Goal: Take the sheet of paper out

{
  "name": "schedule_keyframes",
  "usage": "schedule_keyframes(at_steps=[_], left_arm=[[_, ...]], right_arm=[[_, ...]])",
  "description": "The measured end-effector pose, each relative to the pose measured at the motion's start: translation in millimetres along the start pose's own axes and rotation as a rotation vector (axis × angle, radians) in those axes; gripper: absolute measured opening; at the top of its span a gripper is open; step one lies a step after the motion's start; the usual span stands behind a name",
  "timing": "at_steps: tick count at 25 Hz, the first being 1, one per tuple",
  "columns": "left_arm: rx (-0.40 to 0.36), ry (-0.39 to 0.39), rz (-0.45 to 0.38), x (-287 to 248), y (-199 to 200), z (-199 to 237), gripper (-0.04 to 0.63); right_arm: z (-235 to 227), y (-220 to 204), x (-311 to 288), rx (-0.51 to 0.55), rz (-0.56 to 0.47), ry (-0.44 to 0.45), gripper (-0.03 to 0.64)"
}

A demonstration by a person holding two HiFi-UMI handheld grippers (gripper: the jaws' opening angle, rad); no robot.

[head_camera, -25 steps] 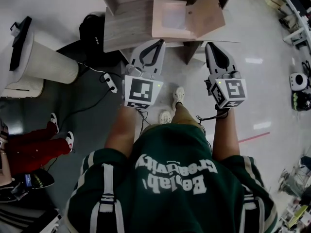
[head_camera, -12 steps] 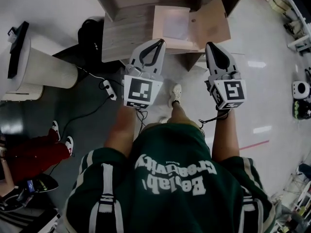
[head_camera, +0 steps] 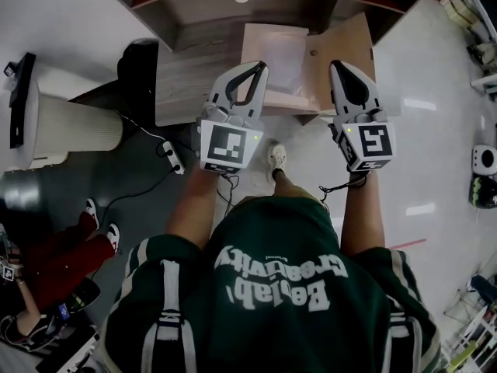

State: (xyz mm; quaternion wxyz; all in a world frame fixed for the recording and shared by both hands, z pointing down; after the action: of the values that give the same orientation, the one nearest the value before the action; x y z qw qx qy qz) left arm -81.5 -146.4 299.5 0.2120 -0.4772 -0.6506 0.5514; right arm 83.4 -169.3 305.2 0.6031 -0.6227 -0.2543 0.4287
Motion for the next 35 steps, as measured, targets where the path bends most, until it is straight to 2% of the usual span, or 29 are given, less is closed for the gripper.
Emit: schedule_keyframes(at_steps=[4, 10, 15, 25, 29, 35], left_arm=[[-0.017, -0.005, 0.009, -56, 5, 20, 0.018], [-0.039, -0.018, 0.035, -106, 1, 30, 0.018], [-0.023, 0.0, 0.052, -128, -13, 38, 0.018], [0.019, 0.005, 0.058, -151, -32, 74, 0.018], [0.038, -0.033, 0.082, -170, -46, 80, 0.018], [0.038, -0.102, 0.098, -194, -68, 75, 0.018]], right_arm=[[-35, -3, -53, -0.017, 0.014, 0.029, 0.035], [-67, -4, -109, -0.037, 0.019, 0.077, 0.035], [-87, -11, -140, -0.055, 0.04, 0.097, 0.035], [-84, -42, -178, -0.064, 0.138, 0.074, 0.037], [-86, -66, -198, -0.092, 0.229, 0.089, 0.037], [-84, -164, -224, -0.219, 0.498, 0.16, 0.038]])
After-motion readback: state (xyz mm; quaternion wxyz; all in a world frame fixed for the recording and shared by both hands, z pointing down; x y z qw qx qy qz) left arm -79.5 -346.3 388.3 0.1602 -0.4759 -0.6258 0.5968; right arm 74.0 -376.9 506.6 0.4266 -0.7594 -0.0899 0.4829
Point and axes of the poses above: the fingertips, and each gripper's own axes: x backward along the fingers, z to its left, y out of its top, the point moved 4 cm from there along x, backward along the fingers, and after that the axes turned 10 degrees about z, right-handed, at the moved point
